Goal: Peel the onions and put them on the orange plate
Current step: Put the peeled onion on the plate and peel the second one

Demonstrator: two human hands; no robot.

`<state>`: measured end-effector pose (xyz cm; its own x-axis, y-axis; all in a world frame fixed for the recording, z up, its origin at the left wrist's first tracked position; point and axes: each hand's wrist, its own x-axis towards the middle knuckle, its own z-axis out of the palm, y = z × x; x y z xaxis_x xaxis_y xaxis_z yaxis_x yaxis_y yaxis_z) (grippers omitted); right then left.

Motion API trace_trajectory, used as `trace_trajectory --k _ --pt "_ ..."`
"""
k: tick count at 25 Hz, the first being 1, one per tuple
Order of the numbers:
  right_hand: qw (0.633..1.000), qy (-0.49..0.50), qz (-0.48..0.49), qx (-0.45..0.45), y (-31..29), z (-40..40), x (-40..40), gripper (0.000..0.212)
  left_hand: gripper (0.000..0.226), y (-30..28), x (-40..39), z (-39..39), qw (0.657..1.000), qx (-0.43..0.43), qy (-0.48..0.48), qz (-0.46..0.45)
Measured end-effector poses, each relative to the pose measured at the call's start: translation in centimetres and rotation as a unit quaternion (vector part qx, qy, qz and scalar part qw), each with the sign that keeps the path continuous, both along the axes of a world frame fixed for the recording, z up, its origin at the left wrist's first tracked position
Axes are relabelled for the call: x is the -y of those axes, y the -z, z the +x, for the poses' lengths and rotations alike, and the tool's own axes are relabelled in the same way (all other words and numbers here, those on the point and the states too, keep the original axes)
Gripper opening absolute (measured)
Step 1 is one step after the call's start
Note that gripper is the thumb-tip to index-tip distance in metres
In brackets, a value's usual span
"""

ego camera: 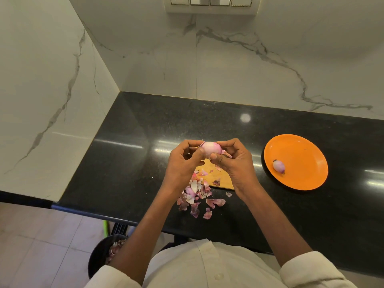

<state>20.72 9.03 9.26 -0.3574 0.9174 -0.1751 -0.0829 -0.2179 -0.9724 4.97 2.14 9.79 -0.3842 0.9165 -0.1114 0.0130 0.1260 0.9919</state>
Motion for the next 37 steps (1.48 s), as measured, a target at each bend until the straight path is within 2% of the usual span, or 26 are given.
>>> trace_trajectory --k 3,6,10,13,16,20,22,27,32,37 --pt "0.999 -0.001 -0.033 -0.023 0.0 0.3 0.0 0.039 0.032 0.2 0.3 0.3 0.999 0.031 0.011 0.008" --pt "0.999 -0.022 -0.034 -0.022 -0.2 0.8 0.0 0.041 0.03 0.4 0.5 0.1 0.998 0.056 0.018 0.013" --pt "0.999 -0.05 -0.015 -0.016 -0.4 1.3 0.0 0.049 0.024 -0.1 0.4 0.0 0.999 0.045 0.027 -0.009" --pt "0.997 -0.068 0.02 0.019 -0.4 1.3 0.0 0.043 0.019 -0.4 0.2 -0.2 0.998 0.014 0.025 -0.047" --pt "0.996 -0.079 0.041 0.03 -0.5 1.5 -0.2 0.037 0.017 -0.5 0.7 -0.8 0.998 -0.039 0.057 -0.004" --pt "0.991 -0.107 0.061 0.048 -0.6 1.7 -0.5 0.034 0.015 -0.2 0.8 -0.6 0.98 -0.185 0.068 0.028" --pt "0.989 -0.119 0.076 0.053 -0.6 1.6 -0.5 0.034 0.015 -0.2 0.7 -0.4 0.979 -0.196 0.056 0.02" --pt "0.984 -0.128 0.106 0.061 -0.7 1.5 -0.6 0.033 0.02 -0.3 0.7 -0.1 0.986 -0.163 0.038 -0.013" --pt "0.979 -0.142 0.129 0.07 -0.8 1.2 -0.8 0.03 0.015 -0.5 0.9 0.1 0.999 -0.036 0.005 -0.031" --pt "0.98 -0.146 0.129 0.051 -1.3 1.4 -1.1 0.031 0.021 -0.5 1.2 -0.4 0.998 0.051 0.042 -0.02"
